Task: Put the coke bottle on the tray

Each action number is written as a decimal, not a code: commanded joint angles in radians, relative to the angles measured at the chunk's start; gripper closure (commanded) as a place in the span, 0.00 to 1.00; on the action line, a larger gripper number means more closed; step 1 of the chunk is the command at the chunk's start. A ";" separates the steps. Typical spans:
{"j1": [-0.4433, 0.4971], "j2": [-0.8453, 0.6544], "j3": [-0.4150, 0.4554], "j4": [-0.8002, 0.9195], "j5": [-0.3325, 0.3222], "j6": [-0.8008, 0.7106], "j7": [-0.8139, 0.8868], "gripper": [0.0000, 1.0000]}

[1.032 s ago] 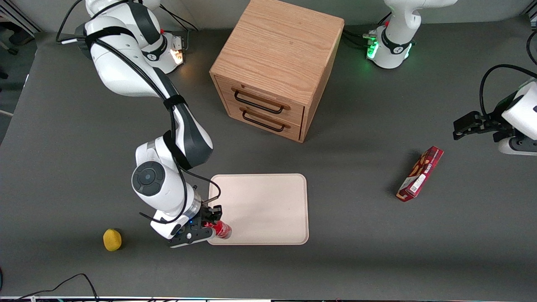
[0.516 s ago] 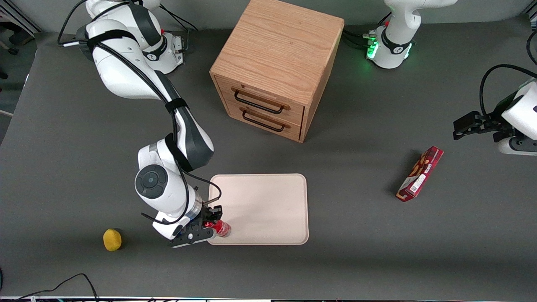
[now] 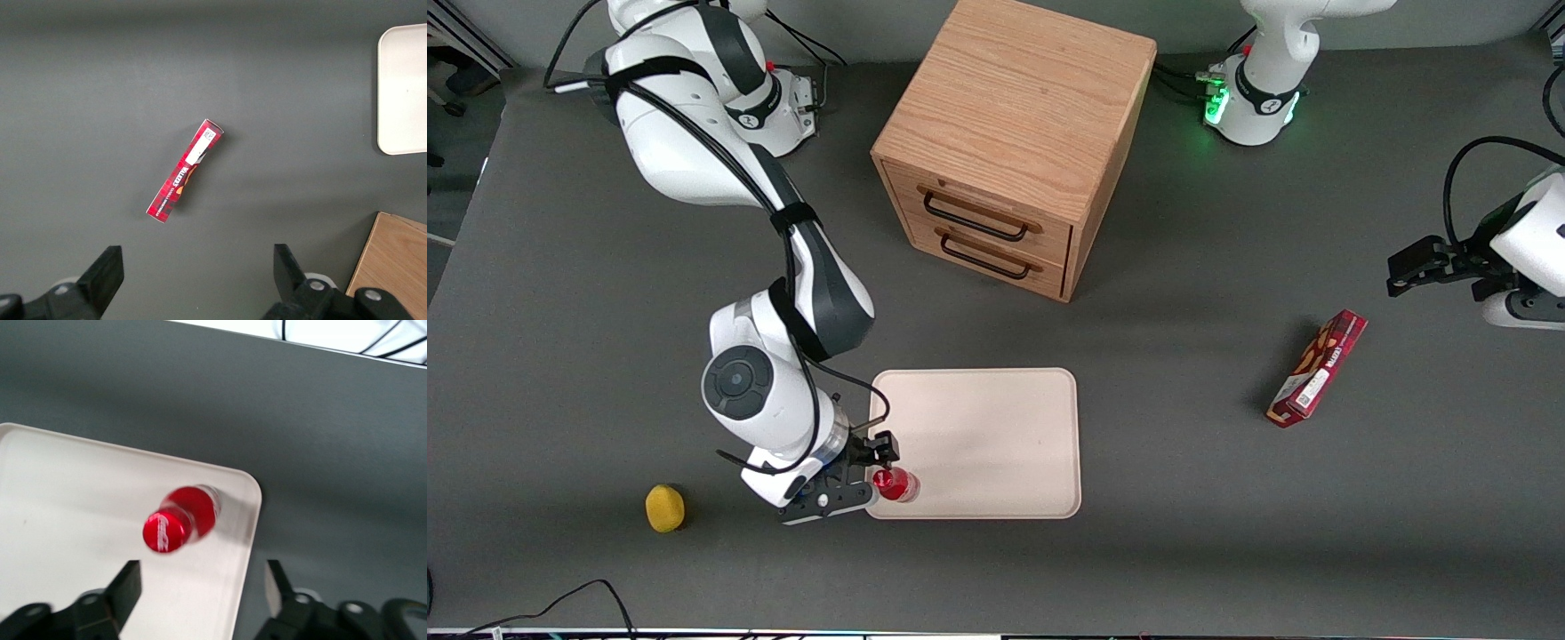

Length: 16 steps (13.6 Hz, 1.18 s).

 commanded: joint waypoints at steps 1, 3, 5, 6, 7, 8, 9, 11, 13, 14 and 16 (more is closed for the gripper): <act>-0.032 -0.115 0.006 -0.036 0.009 -0.153 0.008 0.00; -0.075 -0.237 0.032 -0.133 0.012 -0.237 -0.015 0.00; -0.148 -0.438 0.074 -0.384 0.012 -0.210 -0.070 0.00; -0.191 -0.535 0.089 -0.501 0.012 -0.181 -0.085 0.00; -0.228 -0.619 0.098 -0.596 0.012 -0.166 -0.094 0.00; -0.262 -0.694 0.100 -0.673 0.012 -0.159 -0.095 0.00; -0.291 -0.760 0.101 -0.735 0.013 -0.169 -0.093 0.00; -0.363 -0.868 0.101 -0.841 0.012 -0.195 -0.099 0.00; -0.411 -0.917 0.101 -0.853 0.013 -0.201 -0.093 0.00; -0.423 -0.936 0.100 -0.852 0.015 -0.210 -0.096 0.00; -0.442 -0.947 0.100 -0.828 0.016 -0.251 -0.159 0.00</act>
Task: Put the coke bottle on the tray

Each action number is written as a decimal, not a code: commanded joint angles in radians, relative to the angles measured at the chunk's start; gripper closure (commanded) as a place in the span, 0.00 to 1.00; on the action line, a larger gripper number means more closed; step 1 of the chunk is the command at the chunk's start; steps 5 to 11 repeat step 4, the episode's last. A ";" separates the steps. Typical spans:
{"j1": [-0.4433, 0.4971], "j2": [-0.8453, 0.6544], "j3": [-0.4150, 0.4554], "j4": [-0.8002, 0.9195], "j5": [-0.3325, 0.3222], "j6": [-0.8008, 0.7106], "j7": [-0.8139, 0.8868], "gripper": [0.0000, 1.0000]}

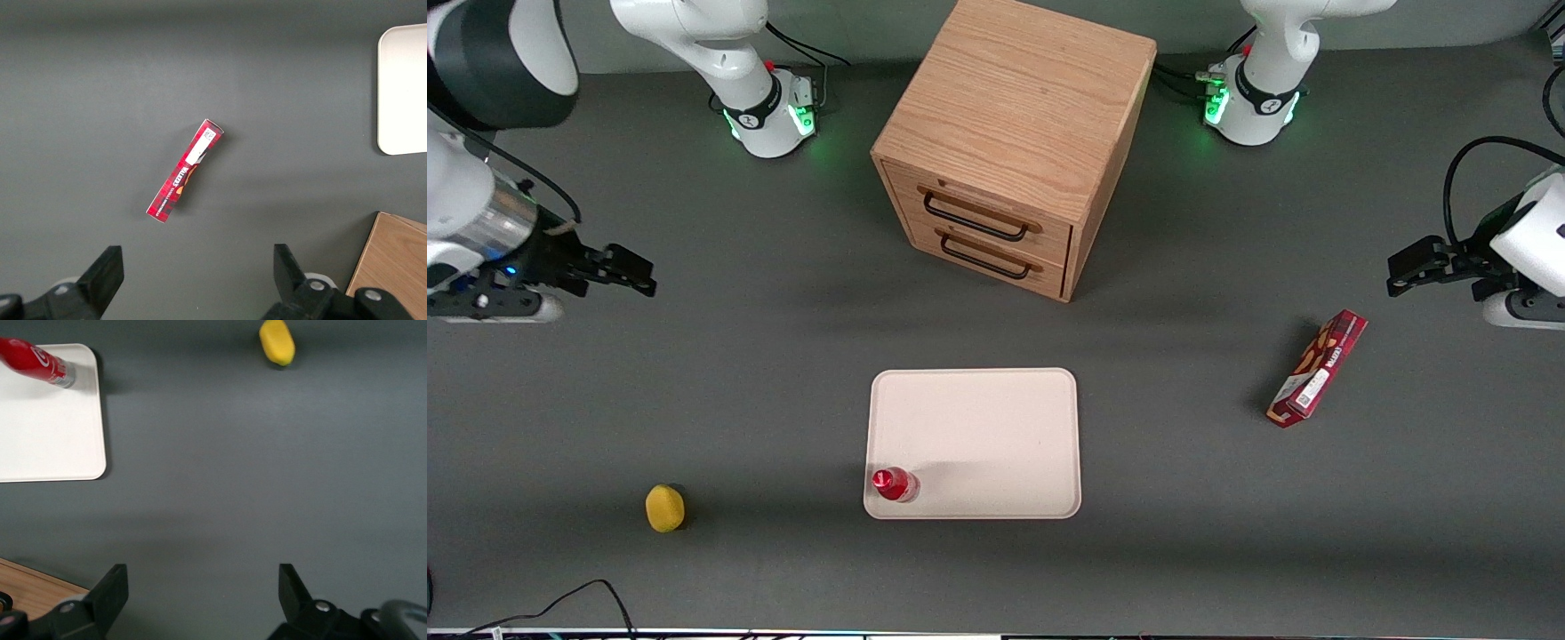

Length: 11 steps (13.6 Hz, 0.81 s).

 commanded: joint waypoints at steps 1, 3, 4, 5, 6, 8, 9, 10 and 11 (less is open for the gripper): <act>-0.022 -0.030 0.015 0.000 0.016 -0.046 -0.064 0.00; -0.011 -0.028 -0.002 0.015 0.016 -0.076 -0.076 0.00; -0.002 -0.028 -0.019 0.021 0.014 -0.091 -0.077 0.00; -0.002 -0.028 -0.019 0.021 0.014 -0.091 -0.077 0.00; -0.002 -0.028 -0.019 0.021 0.014 -0.091 -0.077 0.00; -0.002 -0.028 -0.019 0.021 0.014 -0.091 -0.077 0.00; -0.002 -0.028 -0.019 0.021 0.014 -0.091 -0.077 0.00; -0.002 -0.028 -0.019 0.021 0.014 -0.091 -0.077 0.00; -0.002 -0.028 -0.019 0.021 0.014 -0.091 -0.077 0.00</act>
